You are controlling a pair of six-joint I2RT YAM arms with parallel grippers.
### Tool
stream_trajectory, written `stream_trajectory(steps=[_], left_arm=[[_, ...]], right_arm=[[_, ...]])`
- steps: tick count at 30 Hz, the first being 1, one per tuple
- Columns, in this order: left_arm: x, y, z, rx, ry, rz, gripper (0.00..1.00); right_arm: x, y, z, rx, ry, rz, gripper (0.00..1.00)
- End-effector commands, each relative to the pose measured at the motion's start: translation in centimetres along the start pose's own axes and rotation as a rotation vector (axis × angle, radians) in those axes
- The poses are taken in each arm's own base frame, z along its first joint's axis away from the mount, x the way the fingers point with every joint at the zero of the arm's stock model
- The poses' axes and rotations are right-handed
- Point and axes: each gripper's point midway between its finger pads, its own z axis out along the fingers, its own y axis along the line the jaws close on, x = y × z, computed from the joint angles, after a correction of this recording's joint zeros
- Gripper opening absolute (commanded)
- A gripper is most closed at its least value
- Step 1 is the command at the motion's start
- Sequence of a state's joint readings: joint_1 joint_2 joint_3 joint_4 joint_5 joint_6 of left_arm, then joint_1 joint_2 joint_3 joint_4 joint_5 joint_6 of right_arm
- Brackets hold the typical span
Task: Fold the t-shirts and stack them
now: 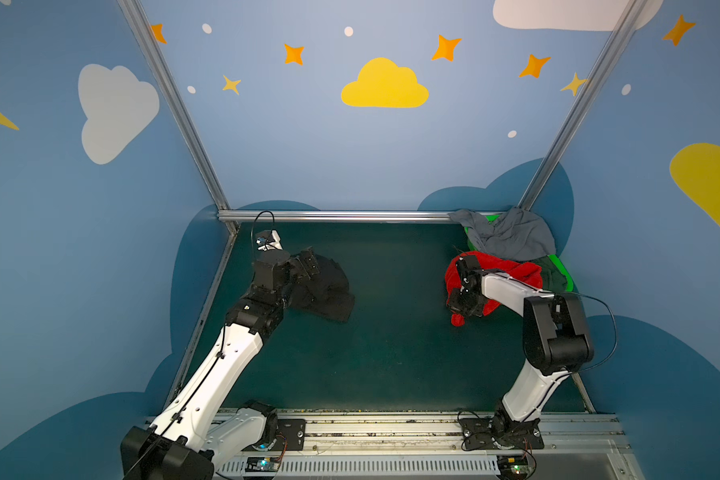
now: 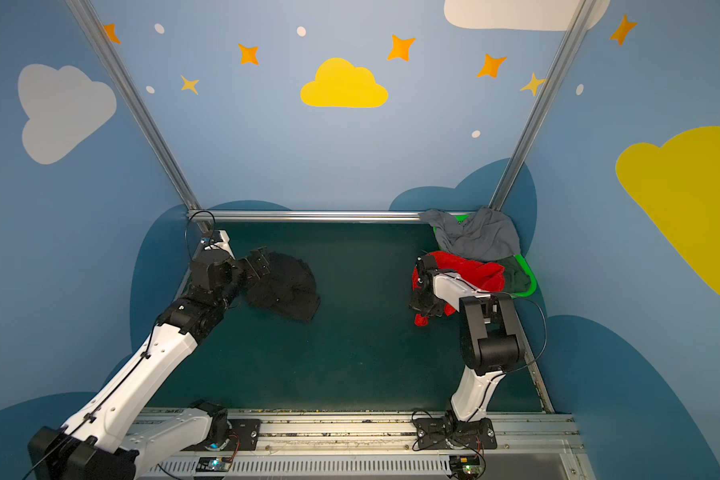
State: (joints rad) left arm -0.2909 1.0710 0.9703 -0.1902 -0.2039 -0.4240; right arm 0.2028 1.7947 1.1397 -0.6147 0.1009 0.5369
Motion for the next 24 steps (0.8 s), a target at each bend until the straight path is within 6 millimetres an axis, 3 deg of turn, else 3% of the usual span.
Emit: stream_trajectory(steps=[1,9,19,24], left_arm=[[-0.7,-0.5,-0.4,0.029,-0.024,-0.010,1.00],[-0.4,-1.0,-0.2,0.053,-0.012,-0.013,1.00],[0.0,-1.5,0.1,0.074,0.008,-0.009,1.00],[-0.1,-1.4,0.1,0.073,0.006,-0.005,1.00]], right_arm=[[-2.3,0.7,-2.0,-0.032,-0.051,-0.015,0.00],[-7.5,1.1,-8.4,-0.065,-0.208,-0.040,0.00],[-16.4,-4.5,-17.4,0.002,-0.481,0.117,0.00],[-19.2,-9.1,-20.7,0.155,-0.609,0.201,0.00]])
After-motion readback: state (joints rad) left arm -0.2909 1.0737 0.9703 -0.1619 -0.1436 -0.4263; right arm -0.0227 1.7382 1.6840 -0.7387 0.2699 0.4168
